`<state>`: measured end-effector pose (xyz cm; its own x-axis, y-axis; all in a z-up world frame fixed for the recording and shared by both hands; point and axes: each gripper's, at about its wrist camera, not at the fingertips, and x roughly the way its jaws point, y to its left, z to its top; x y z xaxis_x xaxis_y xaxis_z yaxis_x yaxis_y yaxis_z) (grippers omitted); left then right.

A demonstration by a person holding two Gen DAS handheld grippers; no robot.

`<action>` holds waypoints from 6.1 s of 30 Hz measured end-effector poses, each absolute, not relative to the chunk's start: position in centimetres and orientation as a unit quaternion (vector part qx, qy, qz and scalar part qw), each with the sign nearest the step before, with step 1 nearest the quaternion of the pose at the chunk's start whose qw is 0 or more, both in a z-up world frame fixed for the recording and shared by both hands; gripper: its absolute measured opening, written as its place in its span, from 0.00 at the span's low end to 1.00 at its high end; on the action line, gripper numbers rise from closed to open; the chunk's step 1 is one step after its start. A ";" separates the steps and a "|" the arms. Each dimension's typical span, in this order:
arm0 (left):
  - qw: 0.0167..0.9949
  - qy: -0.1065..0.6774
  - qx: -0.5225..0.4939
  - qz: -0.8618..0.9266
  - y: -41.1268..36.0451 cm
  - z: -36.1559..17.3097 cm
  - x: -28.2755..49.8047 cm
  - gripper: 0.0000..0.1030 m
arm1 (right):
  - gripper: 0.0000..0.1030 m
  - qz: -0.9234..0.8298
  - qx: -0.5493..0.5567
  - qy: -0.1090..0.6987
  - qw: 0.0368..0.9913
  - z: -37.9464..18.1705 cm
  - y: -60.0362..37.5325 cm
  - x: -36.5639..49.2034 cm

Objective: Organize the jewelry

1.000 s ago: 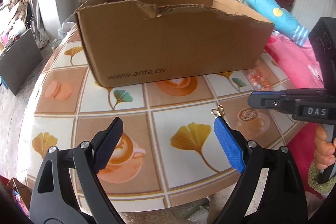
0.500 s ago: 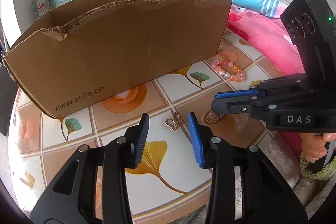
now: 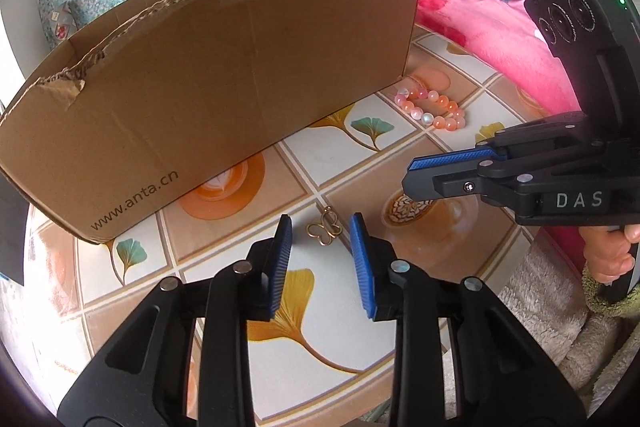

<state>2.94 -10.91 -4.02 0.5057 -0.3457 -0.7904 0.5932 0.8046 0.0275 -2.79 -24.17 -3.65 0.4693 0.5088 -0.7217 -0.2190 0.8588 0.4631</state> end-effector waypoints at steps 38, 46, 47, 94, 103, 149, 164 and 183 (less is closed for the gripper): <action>0.855 0.408 0.185 -0.262 -12.2 -3.6 4.3 0.03 | 0.09 0.219 0.161 0.454 0.848 -3.0 -24.4 -3.2; 0.855 0.419 0.187 -0.241 -11.3 -3.6 3.8 0.03 | 0.09 0.221 0.160 0.454 0.848 -3.2 -24.3 -3.3; 0.855 0.421 0.185 -0.240 -11.2 -3.6 3.8 0.03 | 0.09 0.221 0.160 0.454 0.848 -3.1 -24.3 -3.3; 0.856 0.402 0.157 -0.284 -7.0 -3.0 1.0 0.40 | 0.09 0.228 0.149 0.454 0.848 -2.5 -22.9 -2.2; 0.845 0.444 0.050 -0.294 -6.5 -3.3 1.2 0.39 | 0.09 0.225 0.156 0.456 0.847 -2.9 -23.0 -2.2; 0.877 0.462 0.069 -0.108 -11.5 -3.0 1.6 0.30 | 0.09 0.202 0.163 0.414 0.872 -4.1 -24.4 -4.7; 0.880 0.457 0.087 -0.097 -13.4 -3.3 1.6 0.13 | 0.09 0.205 0.192 0.404 0.871 -4.9 -26.3 -4.5; 0.878 0.458 0.050 -0.131 -12.9 -2.8 1.4 0.01 | 0.09 0.209 0.183 0.392 0.877 -4.1 -26.7 -4.9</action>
